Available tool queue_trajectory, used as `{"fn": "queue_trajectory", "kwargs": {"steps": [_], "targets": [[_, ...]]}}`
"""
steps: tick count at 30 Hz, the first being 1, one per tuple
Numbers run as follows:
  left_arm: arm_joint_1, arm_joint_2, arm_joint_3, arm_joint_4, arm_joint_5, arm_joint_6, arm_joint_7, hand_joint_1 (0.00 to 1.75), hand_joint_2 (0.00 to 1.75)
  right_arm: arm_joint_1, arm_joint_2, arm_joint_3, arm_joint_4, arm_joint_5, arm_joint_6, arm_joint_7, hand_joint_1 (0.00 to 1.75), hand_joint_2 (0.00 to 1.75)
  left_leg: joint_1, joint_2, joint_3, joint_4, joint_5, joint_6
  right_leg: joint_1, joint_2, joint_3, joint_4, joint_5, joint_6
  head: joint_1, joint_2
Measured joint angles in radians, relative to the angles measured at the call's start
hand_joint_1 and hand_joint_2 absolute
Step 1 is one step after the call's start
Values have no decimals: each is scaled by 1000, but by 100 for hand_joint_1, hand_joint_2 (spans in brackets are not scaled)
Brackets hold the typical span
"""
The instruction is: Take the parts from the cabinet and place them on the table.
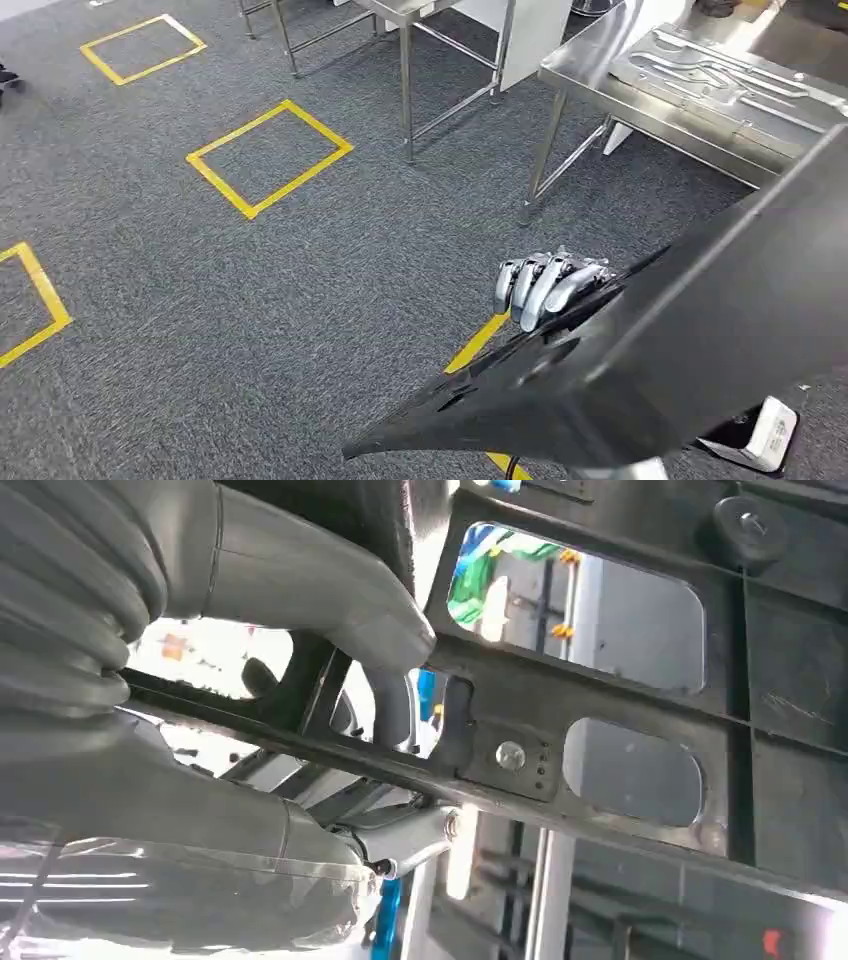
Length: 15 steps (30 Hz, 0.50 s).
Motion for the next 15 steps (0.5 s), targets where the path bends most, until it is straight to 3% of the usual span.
{"fn": "queue_trajectory", "kwargs": {"steps": [1,2,3,4,5,6,9,10,11,12,13,14,15], "targets": [[2,-1,0,0,0,-2,3,0,0,0,-2,3,3,0,-3,3,150,175,0,0,-3,-10,25,1,0,17,1,2,-1,0,0,0],[3,-2,0,0,0,-3,3,0,0,-1,-3,6,6,0,-6,3,150,175,0,-2,19,-70,70,3,-1,33,3,5,-3,3,0,0],[3,-2,0,0,0,-4,3,0,0,-3,-5,9,7,0,-9,5,150,175,2,-9,55,-156,122,4,-2,48,5,7,-5,6,0,0],[1,-2,0,0,0,-5,3,0,0,-8,-6,14,10,-3,-11,6,150,175,6,-39,100,-260,175,5,-3,60,6,12,-9,10,0,0],[3,-2,0,0,0,-4,4,0,0,-14,-8,18,14,-7,-13,6,150,175,10,-90,118,-298,165,8,-2,70,3,16,-13,15,0,0],[3,-2,0,0,0,-4,4,0,0,-21,-10,21,16,-12,-14,6,150,175,12,-92,123,-313,164,10,-1,83,-5,24,-14,19,0,0],[-5,-2,2,1,3,-3,2,0,0,-27,-16,27,24,-30,-12,6,150,175,5,-63,123,-311,166,26,-7,113,-11,16,-7,40,0,0],[-4,-5,4,0,5,-3,0,0,0,-30,-19,27,26,-34,-12,7,150,175,14,-45,127,-321,172,35,-8,113,-12,21,-12,44,0,0],[-4,-2,7,0,5,-3,0,0,0,-36,-22,27,27,-37,-13,7,150,175,11,-36,129,-324,172,40,-1,57,-23,44,-29,48,1,0],[-4,-2,10,0,5,-2,-1,0,0,-46,-24,29,29,-40,-16,7,150,175,9,-23,129,-324,171,44,-1,8,-55,107,-67,53,1,0],[-2,0,13,0,6,0,0,0,0,-50,-26,31,32,-44,-19,7,150,175,6,-10,129,-324,169,47,-4,-19,-96,192,-107,57,1,0],[0,0,16,0,6,2,0,0,0,-51,-28,33,35,-47,-25,5,150,175,3,5,129,-323,167,50,-5,-28,-139,277,-140,60,1,0],[2,2,17,0,6,3,0,0,0,-51,-31,35,39,-48,-30,5,150,175,2,19,129,-323,166,50,-6,-29,-169,334,-152,61,1,0]]}}
